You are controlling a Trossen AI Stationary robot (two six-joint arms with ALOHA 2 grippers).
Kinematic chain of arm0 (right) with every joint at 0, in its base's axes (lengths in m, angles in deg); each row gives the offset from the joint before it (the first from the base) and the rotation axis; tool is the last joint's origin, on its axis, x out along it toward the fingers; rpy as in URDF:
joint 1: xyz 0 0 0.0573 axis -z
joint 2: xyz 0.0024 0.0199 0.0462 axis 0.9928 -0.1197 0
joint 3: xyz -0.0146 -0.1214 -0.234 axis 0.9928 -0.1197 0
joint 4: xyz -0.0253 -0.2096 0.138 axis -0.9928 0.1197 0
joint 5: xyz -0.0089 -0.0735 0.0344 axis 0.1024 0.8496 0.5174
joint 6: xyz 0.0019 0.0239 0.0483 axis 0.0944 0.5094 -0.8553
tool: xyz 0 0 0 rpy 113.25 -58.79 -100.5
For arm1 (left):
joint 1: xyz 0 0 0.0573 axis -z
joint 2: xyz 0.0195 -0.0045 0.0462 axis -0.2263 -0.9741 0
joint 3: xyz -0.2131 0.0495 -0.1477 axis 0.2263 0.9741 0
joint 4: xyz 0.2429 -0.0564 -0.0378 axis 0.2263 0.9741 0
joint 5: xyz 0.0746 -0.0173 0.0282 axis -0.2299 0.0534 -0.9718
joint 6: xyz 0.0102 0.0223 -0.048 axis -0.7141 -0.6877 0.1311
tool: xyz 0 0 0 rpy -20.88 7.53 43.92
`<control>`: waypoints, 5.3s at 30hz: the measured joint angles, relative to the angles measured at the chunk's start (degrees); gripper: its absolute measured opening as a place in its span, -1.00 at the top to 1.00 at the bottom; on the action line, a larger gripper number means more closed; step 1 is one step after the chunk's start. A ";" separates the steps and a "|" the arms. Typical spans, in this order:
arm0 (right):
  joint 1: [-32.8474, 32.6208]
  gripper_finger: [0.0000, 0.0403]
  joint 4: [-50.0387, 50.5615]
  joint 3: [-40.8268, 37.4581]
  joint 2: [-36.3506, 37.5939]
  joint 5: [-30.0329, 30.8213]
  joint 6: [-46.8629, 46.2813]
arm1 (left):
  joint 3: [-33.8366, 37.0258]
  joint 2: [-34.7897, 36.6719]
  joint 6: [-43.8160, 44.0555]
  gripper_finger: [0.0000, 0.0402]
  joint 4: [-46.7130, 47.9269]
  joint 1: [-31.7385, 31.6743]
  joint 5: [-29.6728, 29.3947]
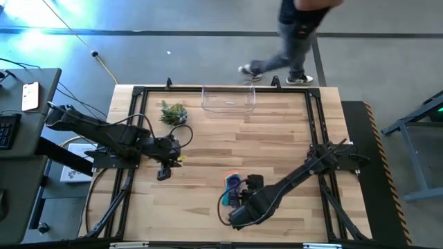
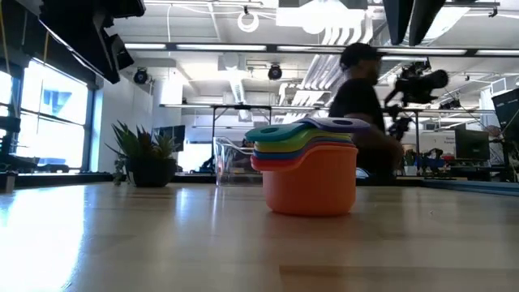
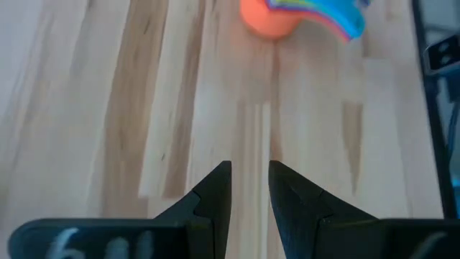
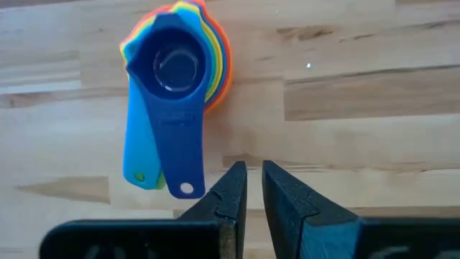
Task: Nest measuring cups in basket
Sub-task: Stack the dark blue measuring cup into the light blue measuring cup, then adjust the stacked measuring cups, then put the stacked measuring cups into the transparent bin
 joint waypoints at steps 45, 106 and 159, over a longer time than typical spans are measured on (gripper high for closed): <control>4.50 0.83 -31.82 -16.89 -0.04 -3.91 4.20 | 4.53 -15.74 -2.14 0.57 -14.80 1.64 6.51; 18.70 0.83 -23.17 -17.71 -0.02 -7.87 41.98 | 4.49 5.11 -9.11 0.58 0.22 -16.48 6.19; 26.33 0.24 -7.21 12.39 0.04 -0.60 65.13 | -14.55 7.74 -10.47 0.58 16.97 -19.65 4.39</control>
